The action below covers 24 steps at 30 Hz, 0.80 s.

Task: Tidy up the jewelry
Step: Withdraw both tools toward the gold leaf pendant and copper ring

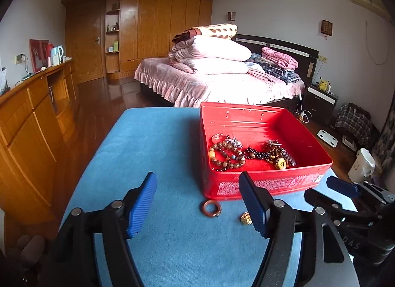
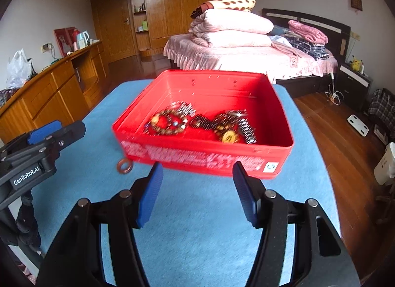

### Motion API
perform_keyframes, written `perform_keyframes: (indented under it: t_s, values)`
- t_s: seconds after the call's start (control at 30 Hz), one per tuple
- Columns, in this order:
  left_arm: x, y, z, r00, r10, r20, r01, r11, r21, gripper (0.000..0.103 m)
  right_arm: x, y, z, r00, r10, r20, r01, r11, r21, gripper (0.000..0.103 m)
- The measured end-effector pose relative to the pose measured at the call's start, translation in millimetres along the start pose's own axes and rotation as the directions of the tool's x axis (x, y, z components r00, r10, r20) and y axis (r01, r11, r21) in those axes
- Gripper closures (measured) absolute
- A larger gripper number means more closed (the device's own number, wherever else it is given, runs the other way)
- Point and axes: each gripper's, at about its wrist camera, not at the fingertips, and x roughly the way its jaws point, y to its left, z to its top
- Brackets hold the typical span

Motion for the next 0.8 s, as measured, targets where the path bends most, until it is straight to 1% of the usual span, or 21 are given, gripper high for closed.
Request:
perform_keyframes:
  t_s: [0.1,0.2,0.37,0.47,0.6,0.7,0.8]
  values:
    - [-0.8,8.1,-7.7,1.000,0.011,-0.012,-0.011,1.000,0.004,0.033,4.9,11.1,-10.8,1.000,0.016,-0.026,-0.016,1.000,-0.013,0.046]
    - [2.6,19.1,-20.1,0.999,0.040,-0.036,-0.040,0.999,0.006,0.032,13.9,23.3,-18.3,0.998,0.026,-0.061,-0.028,0.999,-0.025,0.046]
    - [18.2,46.1,-37.5,0.991,0.094,-0.097,-0.096,0.995,-0.019,0.032,29.1,41.9,-29.8,0.993,0.034,-0.109,-0.038,0.998,-0.039,0.046]
    - [23.9,59.5,-45.5,0.986,0.126,-0.112,-0.129,0.992,-0.016,0.032,38.0,49.2,-29.4,0.991,0.026,-0.128,-0.031,0.999,-0.041,0.046]
    - [30.1,69.6,-50.1,0.984,0.117,-0.136,-0.121,0.992,-0.024,0.032,50.8,59.7,-30.4,0.987,0.023,-0.157,-0.030,0.999,-0.041,0.046]
    - [30.2,72.5,-54.2,0.985,0.103,-0.138,-0.108,0.994,-0.028,0.032,60.3,67.2,-30.4,0.984,0.010,-0.175,-0.018,0.999,-0.044,0.047]
    - [31.9,75.1,-55.1,0.986,0.093,-0.142,-0.098,0.995,-0.030,0.032,65.0,72.8,-29.2,0.985,-0.013,-0.173,0.004,0.999,-0.050,0.049]
